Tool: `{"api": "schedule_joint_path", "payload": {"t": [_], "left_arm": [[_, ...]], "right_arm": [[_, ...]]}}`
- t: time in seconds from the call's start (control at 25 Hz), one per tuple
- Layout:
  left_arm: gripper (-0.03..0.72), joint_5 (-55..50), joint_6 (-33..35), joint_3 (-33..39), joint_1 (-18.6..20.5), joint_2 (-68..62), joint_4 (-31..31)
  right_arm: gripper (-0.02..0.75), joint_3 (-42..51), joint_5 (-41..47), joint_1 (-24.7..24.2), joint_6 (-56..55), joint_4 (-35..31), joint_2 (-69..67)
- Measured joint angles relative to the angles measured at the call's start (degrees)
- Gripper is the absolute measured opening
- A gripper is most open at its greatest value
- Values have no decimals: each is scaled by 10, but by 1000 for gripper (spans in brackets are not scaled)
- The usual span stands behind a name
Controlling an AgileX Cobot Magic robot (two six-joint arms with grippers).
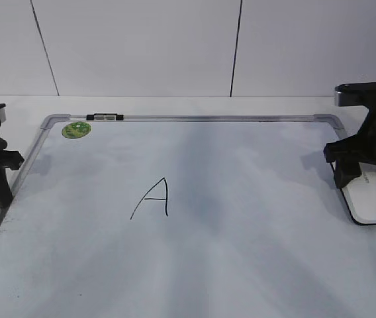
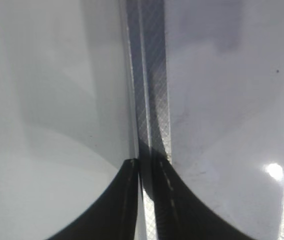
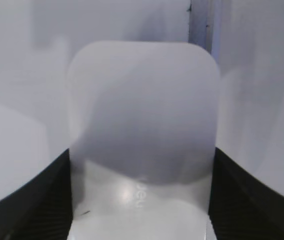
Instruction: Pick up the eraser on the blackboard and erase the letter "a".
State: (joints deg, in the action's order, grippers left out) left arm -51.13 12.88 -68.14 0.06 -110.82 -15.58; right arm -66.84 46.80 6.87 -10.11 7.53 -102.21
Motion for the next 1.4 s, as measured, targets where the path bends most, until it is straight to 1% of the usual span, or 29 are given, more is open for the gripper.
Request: {"api": "schedule_joint_path", "payload": {"t": [0.4, 0.48, 0.6, 0.68, 0.92, 1.2, 1.32, 1.4], "left_arm": [[78, 0, 0, 0, 0, 0, 0], [78, 0, 0, 0, 0, 0, 0], [78, 0, 0, 0, 0, 0, 0], [78, 0, 0, 0, 0, 0, 0], [78, 0, 0, 0, 0, 0, 0], [81, 0, 0, 0, 0, 0, 0], [98, -4, 1, -6, 0, -2, 0], [129, -11, 1, -13, 0, -5, 3]], "right_arm": [[575, 0, -2, 0, -1, 1, -25], [593, 0, -5, 0, -1, 1, -25], [643, 0, -11, 0, -1, 1, -26], [656, 0, -11, 0, -1, 1, -26], [660, -37, 30, 0, -1, 1, -22], [656, -45, 69, 0, -1, 4, 36], [653, -45, 80, 0, 3, 4, 50], [651, -45, 82, 0, 6, 4, 54]]}}
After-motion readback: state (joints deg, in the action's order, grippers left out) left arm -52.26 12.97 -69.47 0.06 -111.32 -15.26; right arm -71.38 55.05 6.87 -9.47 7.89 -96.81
